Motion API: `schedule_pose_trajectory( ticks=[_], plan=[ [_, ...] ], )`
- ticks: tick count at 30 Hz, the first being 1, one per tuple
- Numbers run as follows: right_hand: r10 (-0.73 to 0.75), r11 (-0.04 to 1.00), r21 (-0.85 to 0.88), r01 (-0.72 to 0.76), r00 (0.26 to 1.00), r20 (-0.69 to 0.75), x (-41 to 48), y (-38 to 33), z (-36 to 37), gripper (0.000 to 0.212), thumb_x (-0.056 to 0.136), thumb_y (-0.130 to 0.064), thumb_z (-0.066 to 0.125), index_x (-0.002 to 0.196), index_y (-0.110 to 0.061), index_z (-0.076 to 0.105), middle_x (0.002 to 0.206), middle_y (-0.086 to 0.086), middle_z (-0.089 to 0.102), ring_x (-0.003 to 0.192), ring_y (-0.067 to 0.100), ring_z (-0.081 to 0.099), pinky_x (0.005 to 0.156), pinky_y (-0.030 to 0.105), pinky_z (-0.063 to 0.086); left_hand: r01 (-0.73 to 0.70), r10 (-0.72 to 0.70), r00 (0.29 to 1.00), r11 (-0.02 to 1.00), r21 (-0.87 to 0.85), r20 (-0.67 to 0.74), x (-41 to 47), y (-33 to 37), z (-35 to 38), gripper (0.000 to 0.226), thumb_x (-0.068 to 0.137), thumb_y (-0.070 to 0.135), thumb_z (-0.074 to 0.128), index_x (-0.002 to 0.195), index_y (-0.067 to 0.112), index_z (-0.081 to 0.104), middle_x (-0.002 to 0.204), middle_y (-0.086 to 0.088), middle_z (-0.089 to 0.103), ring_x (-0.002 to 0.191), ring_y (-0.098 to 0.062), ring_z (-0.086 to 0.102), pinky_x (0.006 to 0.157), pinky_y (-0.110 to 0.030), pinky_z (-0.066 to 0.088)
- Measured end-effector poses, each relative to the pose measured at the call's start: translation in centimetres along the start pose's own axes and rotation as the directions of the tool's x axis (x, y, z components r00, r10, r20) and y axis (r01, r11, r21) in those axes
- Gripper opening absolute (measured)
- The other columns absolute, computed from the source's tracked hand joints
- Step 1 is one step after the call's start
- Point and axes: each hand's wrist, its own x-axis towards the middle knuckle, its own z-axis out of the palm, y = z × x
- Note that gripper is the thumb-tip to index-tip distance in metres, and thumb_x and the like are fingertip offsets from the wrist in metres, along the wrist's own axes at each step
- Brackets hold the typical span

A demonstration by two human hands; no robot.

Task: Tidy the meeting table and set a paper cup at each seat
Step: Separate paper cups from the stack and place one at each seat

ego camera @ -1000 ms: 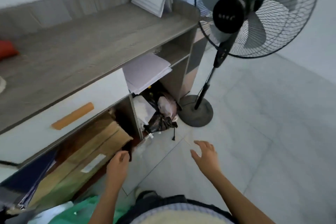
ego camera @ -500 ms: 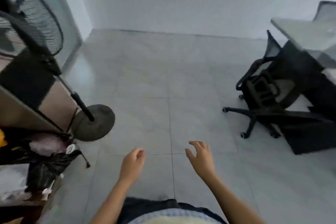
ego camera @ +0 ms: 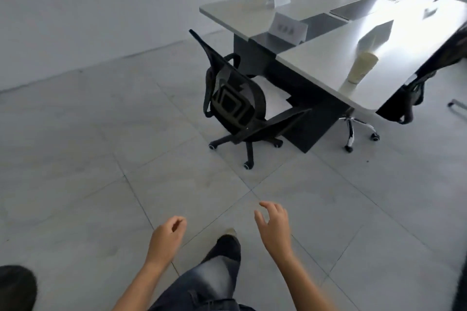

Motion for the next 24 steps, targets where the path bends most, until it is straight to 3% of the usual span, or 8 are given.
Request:
schedule_pose_trajectory(
  ticks=[4, 7, 12, 16, 20, 24],
  plan=[
    [0.030, 0.999, -0.033, -0.029, 0.999, 0.035, 6.3, 1.4, -2.6, 0.031, 0.091, -0.022, 0.052, 0.119, -0.010, 0.053, 0.122, 0.005, 0.054, 0.118, 0.018, 0.043, 0.096, 0.022, 0.033, 0.019, -0.019, 1.000, 1.000, -0.012, 0.009, 7.4, 5.0, 3.1, 0.028, 0.093, 0.017, 0.047, 0.065, 0.013, 0.054, 0.065, -0.008, 0.054, 0.061, -0.021, 0.046, 0.057, -0.030, 0.032],
    [0.077, 0.996, -0.033, -0.078, 0.996, -0.046, 10.8, 2.8, -6.2, 0.031, 0.090, -0.022, 0.053, 0.118, -0.010, 0.054, 0.120, 0.007, 0.055, 0.116, 0.019, 0.045, 0.092, 0.020, 0.033, -0.017, 0.017, 0.999, 1.000, -0.006, 0.045, 12.1, 10.2, 6.1, 0.026, 0.093, 0.015, 0.046, 0.068, 0.010, 0.052, 0.073, -0.011, 0.054, 0.070, -0.019, 0.046, 0.057, -0.028, 0.031],
    [0.297, 0.955, 0.076, -0.288, 0.929, -0.222, 15.1, 6.5, -11.5, 0.030, 0.090, -0.020, 0.053, 0.117, -0.008, 0.055, 0.120, 0.008, 0.056, 0.117, 0.020, 0.046, 0.086, 0.019, 0.031, -0.185, 0.166, 0.959, 0.981, 0.060, 0.231, 16.8, 20.3, 12.4, 0.026, 0.091, 0.014, 0.049, 0.068, 0.025, 0.054, 0.068, -0.002, 0.058, 0.065, -0.014, 0.050, 0.058, -0.022, 0.037],
    [0.415, 0.909, 0.134, -0.393, 0.877, -0.240, 18.0, 10.0, -13.3, 0.030, 0.089, -0.019, 0.055, 0.115, -0.006, 0.056, 0.119, 0.011, 0.058, 0.117, 0.023, 0.046, 0.094, 0.026, 0.035, -0.244, 0.200, 0.911, 0.966, 0.080, 0.360, 18.8, 25.3, 18.6, 0.022, 0.091, 0.016, 0.049, 0.072, 0.026, 0.056, 0.070, 0.000, 0.060, 0.068, -0.015, 0.053, 0.061, -0.025, 0.040],
    [0.404, 0.914, 0.135, -0.383, 0.887, -0.223, 22.8, 13.3, -16.7, 0.030, 0.089, -0.018, 0.053, 0.117, -0.006, 0.055, 0.121, 0.011, 0.056, 0.118, 0.023, 0.044, 0.093, 0.022, 0.032, -0.279, 0.205, 0.874, 0.954, 0.109, 0.441, 19.7, 27.8, 24.4, 0.025, 0.089, 0.014, 0.053, 0.069, 0.030, 0.056, 0.075, 0.000, 0.063, 0.076, -0.020, 0.059, 0.072, -0.034, 0.047],
    [0.334, 0.942, 0.123, -0.312, 0.911, -0.244, 29.3, 15.5, -22.1, 0.030, 0.090, -0.019, 0.053, 0.117, -0.006, 0.055, 0.121, 0.010, 0.056, 0.118, 0.022, 0.045, 0.096, 0.025, 0.033, -0.198, 0.156, 0.917, 0.977, 0.079, 0.366, 21.7, 31.2, 28.3, 0.026, 0.089, 0.012, 0.052, 0.069, 0.027, 0.057, 0.070, -0.001, 0.061, 0.070, -0.021, 0.055, 0.070, -0.036, 0.045]
  ],
)
